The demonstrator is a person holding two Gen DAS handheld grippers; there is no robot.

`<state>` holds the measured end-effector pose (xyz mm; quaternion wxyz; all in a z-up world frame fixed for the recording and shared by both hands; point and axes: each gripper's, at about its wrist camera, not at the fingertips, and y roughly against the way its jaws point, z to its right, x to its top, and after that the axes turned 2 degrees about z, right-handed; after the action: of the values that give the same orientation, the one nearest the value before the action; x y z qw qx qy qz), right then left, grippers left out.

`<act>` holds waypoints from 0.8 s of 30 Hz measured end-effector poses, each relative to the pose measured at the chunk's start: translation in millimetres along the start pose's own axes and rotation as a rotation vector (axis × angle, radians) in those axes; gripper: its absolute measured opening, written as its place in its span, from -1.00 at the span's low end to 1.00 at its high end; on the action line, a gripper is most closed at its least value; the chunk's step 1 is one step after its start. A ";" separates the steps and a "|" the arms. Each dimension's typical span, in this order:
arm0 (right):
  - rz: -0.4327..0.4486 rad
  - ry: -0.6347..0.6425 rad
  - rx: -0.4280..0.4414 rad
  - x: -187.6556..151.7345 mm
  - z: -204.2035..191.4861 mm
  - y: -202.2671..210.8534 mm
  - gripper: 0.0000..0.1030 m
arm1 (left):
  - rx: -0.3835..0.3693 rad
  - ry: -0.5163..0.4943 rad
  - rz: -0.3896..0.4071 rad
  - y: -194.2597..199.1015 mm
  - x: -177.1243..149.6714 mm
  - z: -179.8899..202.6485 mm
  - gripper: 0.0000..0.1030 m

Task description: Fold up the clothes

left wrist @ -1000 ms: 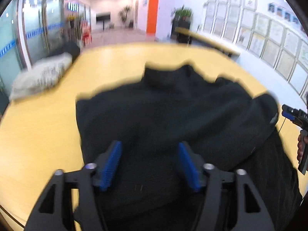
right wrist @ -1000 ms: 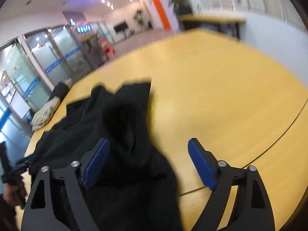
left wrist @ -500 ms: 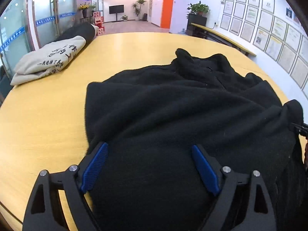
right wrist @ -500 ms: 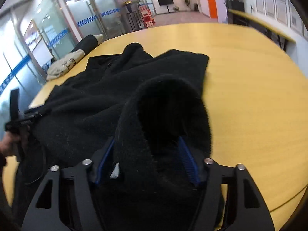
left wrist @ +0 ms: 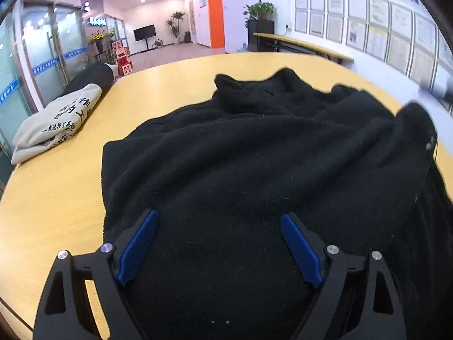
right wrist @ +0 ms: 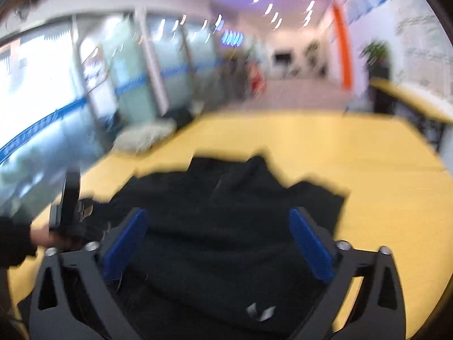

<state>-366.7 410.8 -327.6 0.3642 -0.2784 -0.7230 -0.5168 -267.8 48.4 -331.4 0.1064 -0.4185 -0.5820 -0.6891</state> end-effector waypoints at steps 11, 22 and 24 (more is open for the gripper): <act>-0.264 -0.105 -0.139 -36.0 42.0 -26.1 0.29 | -0.091 -0.004 0.006 31.9 21.8 4.7 0.76; -0.295 -0.050 -0.093 -21.4 26.9 -91.1 0.70 | -0.138 -0.025 -0.081 3.0 2.9 26.2 0.82; -0.258 -0.058 -0.122 -12.6 27.9 -75.2 0.71 | -0.140 -0.016 -0.062 9.8 12.2 25.4 0.81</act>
<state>-424.6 413.6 -384.4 0.2563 -0.2196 -0.7303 -0.5940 -257.8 72.3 -316.5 0.0511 -0.4121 -0.5459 -0.7277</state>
